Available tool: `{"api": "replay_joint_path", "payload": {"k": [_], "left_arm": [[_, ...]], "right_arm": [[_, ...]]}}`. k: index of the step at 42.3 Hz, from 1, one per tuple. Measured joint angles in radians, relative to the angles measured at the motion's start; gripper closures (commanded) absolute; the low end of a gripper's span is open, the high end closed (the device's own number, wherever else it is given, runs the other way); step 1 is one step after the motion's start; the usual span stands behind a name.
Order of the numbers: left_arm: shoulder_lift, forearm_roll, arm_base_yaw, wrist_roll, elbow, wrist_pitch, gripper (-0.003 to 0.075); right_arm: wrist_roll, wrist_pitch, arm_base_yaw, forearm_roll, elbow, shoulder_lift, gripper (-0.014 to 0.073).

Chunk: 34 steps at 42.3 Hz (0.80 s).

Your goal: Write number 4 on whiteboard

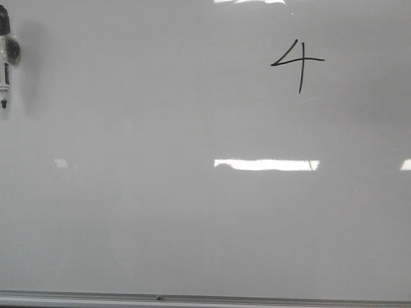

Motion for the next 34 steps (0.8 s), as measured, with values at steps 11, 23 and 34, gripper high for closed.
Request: {"api": "replay_joint_path", "payload": {"k": [11, 23, 34], "left_arm": [[-0.102, -0.044, -0.129, 0.000, -0.002, 0.157, 0.0384], [-0.108, -0.052, -0.141, 0.000, -0.002, 0.159, 0.0509], [-0.108, -0.063, -0.141, 0.000, -0.002, 0.156, 0.0718]], "right_arm": [[0.001, 0.039, 0.000, 0.006, 0.000, -0.007, -0.0028], [0.002, 0.040, 0.000, 0.010, 0.000, -0.007, 0.0394], [0.002, 0.040, 0.000, 0.010, 0.000, -0.007, 0.0659]]}}
